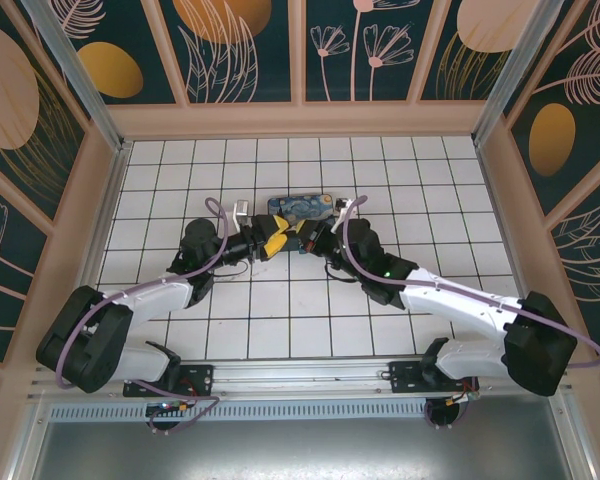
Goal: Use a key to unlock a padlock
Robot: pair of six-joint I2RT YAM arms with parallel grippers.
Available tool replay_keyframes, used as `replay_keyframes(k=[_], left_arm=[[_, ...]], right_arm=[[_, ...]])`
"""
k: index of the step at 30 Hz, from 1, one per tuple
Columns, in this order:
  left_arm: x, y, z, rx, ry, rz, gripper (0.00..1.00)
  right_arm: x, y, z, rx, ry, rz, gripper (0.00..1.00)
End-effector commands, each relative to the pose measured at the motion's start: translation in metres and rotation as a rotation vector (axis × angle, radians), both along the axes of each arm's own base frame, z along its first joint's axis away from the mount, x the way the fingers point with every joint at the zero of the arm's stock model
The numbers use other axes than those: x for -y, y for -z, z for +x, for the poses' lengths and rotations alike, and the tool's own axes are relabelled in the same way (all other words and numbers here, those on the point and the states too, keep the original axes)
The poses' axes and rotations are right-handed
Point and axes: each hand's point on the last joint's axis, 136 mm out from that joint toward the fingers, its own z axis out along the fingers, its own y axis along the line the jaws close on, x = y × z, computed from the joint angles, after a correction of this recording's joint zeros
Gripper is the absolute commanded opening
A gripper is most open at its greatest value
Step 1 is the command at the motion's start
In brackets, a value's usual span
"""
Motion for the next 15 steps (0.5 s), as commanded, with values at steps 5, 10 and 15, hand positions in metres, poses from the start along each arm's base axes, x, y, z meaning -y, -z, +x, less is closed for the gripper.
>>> replay_keyframes(k=[5,10,15], left_arm=[[0.006,-0.022,0.006,0.057,0.001,-0.049,0.59],[0.007,-0.024,0.008,0.062,-0.001,-0.052,0.51],[0.007,-0.023,0.008,0.062,-0.004,-0.049,0.40]], right_arm=[[-0.017,-0.015,0.000,0.004,-0.038,0.099,0.00],[-0.022,-0.006,-0.002,-0.029,-0.051,0.116,0.00],[-0.020,0.001,-0.003,-0.047,-0.046,0.113,0.00]])
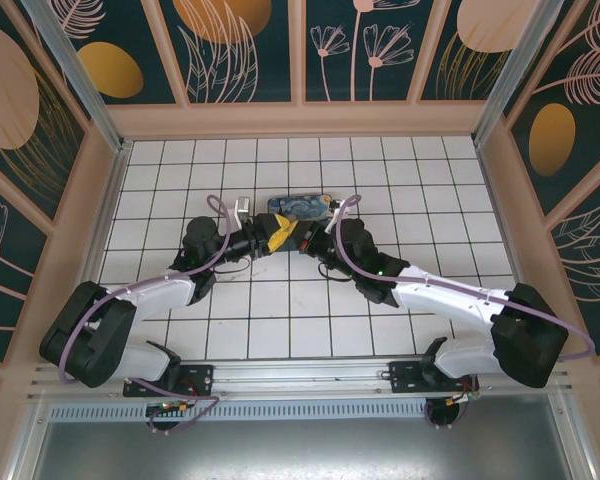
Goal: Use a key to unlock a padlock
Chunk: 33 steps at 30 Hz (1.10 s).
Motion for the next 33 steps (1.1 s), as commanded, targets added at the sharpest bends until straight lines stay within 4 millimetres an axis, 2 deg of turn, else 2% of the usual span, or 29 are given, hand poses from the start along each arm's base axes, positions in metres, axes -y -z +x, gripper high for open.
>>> replay_keyframes(k=[1,5,11,14,20,26,33], left_arm=[[0.002,-0.016,0.003,0.060,-0.007,-0.024,0.37],[0.001,-0.012,0.003,0.055,-0.013,-0.016,0.31],[0.000,-0.007,0.003,0.051,-0.020,-0.002,0.28],[-0.001,-0.004,0.004,0.045,-0.026,0.006,0.29],[-0.002,-0.001,0.006,0.041,-0.039,0.020,0.38],[-0.001,0.003,0.008,0.036,-0.039,0.028,0.38],[-0.001,0.005,0.008,0.033,-0.039,0.032,0.31]], right_arm=[[-0.003,-0.006,-0.002,0.001,-0.006,0.045,0.00],[-0.001,-0.003,-0.003,-0.006,-0.001,0.033,0.00],[0.002,-0.002,-0.004,-0.008,0.002,0.028,0.00],[0.003,-0.001,-0.005,-0.009,0.002,0.025,0.00],[0.003,0.000,-0.007,-0.008,-0.010,0.021,0.00],[0.004,0.000,-0.008,-0.007,-0.015,0.014,0.00],[0.004,0.000,-0.008,-0.007,-0.013,0.012,0.00]])
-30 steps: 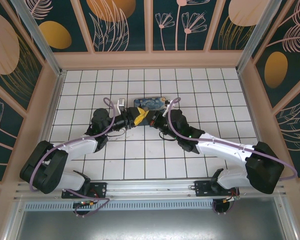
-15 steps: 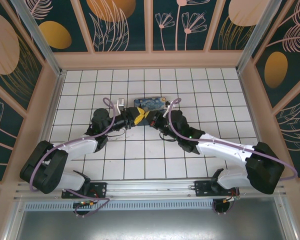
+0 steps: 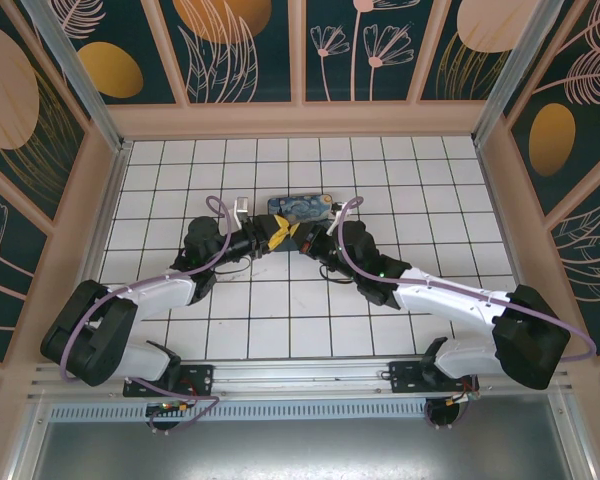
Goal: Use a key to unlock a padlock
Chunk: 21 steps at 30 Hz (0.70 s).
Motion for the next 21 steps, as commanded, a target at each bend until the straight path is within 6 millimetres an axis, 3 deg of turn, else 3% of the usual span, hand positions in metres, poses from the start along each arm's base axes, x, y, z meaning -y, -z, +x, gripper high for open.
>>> replay_keyframes(k=[1,21], left_arm=[[0.0017,-0.0026,0.0006,0.032,0.002,0.004,0.30],[0.0014,-0.0022,0.0009,0.032,-0.001,0.010,0.04]], right_arm=[[0.0010,-0.0046,-0.0050,0.014,-0.016,0.005,0.00],[0.0020,-0.0052,-0.0051,0.016,-0.013,0.008,0.00]])
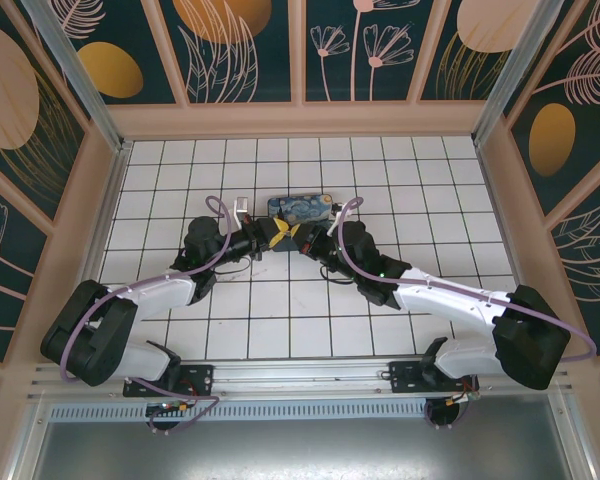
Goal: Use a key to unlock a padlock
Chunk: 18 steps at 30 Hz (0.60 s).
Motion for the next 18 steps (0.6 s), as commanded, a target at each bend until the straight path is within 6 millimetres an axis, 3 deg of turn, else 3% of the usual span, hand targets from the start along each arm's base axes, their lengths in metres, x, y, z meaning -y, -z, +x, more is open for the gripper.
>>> replay_keyframes(k=[1,5,8,12,15,18], left_arm=[[0.002,-0.003,0.000,0.028,0.007,0.004,0.03],[0.002,-0.002,0.000,0.031,0.007,0.012,0.00],[0.001,0.000,0.000,0.037,0.007,0.038,0.00],[0.001,0.002,-0.002,0.039,0.014,0.061,0.00],[0.003,0.001,-0.004,0.040,0.029,0.070,0.00],[0.004,0.002,-0.006,0.040,0.050,0.083,0.00]], right_arm=[[0.001,-0.007,-0.004,0.022,-0.013,0.016,0.00],[0.001,-0.011,-0.005,0.037,-0.019,0.014,0.00],[0.013,-0.013,-0.005,0.057,0.019,-0.012,0.28],[0.033,-0.017,-0.005,0.129,0.052,-0.057,0.44],[0.040,-0.020,-0.007,0.212,0.001,-0.077,0.46],[0.031,-0.028,-0.019,0.359,-0.142,-0.087,0.47]])
